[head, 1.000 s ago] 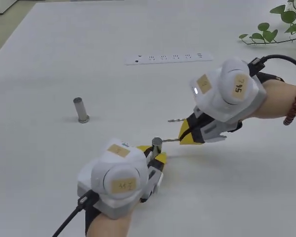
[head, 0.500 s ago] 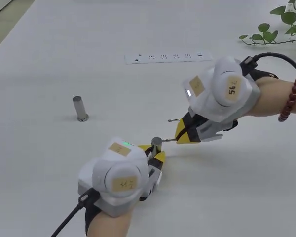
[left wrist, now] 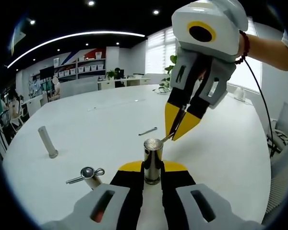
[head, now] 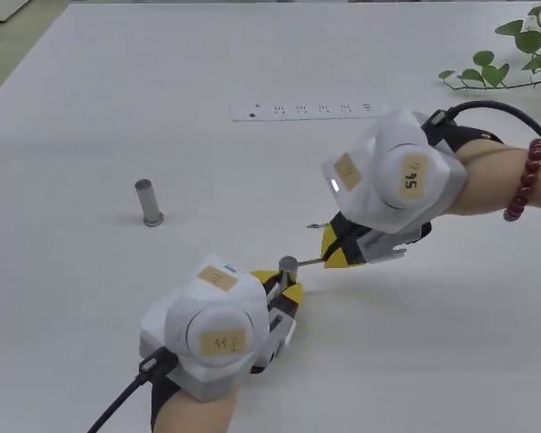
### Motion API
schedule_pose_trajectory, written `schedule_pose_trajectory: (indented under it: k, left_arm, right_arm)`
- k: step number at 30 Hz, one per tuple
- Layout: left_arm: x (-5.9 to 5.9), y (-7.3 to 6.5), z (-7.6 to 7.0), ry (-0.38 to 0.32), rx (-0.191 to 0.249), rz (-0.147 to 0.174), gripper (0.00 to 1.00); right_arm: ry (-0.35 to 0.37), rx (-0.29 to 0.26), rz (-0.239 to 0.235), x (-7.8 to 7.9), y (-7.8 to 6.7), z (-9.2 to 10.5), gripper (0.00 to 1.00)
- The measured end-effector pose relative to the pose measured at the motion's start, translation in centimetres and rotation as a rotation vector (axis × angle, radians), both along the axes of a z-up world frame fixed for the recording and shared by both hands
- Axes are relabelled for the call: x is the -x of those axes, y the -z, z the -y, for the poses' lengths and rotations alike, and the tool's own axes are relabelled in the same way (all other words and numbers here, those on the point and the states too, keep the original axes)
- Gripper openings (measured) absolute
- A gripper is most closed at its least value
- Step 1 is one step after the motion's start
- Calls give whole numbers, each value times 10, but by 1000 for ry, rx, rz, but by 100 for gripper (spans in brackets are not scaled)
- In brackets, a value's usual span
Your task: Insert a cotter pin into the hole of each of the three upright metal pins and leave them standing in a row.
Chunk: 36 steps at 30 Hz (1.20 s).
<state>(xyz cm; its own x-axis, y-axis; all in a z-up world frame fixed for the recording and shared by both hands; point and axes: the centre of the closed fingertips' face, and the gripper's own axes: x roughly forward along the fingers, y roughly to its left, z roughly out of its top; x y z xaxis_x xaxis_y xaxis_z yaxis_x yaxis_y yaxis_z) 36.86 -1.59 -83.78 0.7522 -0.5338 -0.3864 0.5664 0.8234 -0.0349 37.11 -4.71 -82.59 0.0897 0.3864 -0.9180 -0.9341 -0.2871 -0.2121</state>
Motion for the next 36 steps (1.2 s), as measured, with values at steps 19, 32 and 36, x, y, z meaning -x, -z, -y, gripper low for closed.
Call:
schedule_pose_trajectory:
  k: [19, 32, 36]
  left_arm:
    - [0, 1, 1, 22, -6, 0, 11]
    - [1, 1, 1, 54, -18, -2, 11]
    - [1, 2, 2, 74, -20, -4, 11]
  right_arm:
    - [11, -22, -54, 7, -8, -14, 4]
    - [67, -61, -121, 11, -8, -24, 4]
    - [88, -71, -141, 13, -7, -26, 4]
